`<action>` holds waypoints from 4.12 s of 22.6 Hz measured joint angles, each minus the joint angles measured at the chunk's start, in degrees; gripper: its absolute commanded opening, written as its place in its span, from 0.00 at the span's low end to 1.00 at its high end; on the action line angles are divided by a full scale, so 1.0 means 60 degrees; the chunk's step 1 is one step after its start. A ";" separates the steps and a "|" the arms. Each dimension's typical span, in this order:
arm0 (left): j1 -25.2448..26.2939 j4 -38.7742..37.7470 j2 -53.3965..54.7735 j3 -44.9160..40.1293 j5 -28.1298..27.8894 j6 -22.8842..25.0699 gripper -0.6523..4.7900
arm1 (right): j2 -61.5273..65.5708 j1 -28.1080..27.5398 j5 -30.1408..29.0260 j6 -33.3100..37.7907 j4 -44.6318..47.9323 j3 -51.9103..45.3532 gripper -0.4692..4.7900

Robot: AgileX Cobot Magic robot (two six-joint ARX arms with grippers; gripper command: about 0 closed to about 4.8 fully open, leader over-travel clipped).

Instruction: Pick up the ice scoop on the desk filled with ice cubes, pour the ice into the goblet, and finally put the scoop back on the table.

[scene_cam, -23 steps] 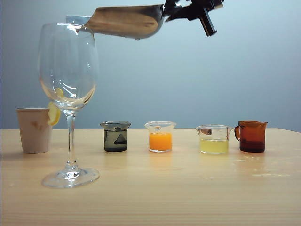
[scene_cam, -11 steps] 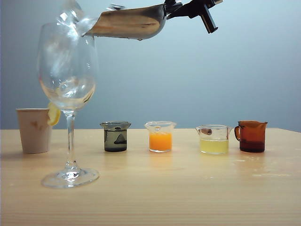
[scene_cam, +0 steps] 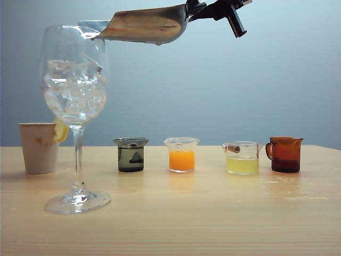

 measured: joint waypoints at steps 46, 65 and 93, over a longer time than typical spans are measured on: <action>0.0000 0.0000 0.0000 0.0000 0.0000 0.0000 0.12 | -0.4579 -0.9992 -0.1810 0.1606 0.1155 -0.7428 0.08; 0.0000 0.0000 0.0000 0.0000 0.0000 0.0000 0.12 | 0.1322 -1.0451 -0.2626 -0.0597 0.3238 -0.4488 0.08; 0.0000 0.0000 0.0000 0.0000 -0.0004 0.0000 0.12 | -0.1581 -1.1482 -0.3719 -0.3162 0.1137 -0.5246 0.08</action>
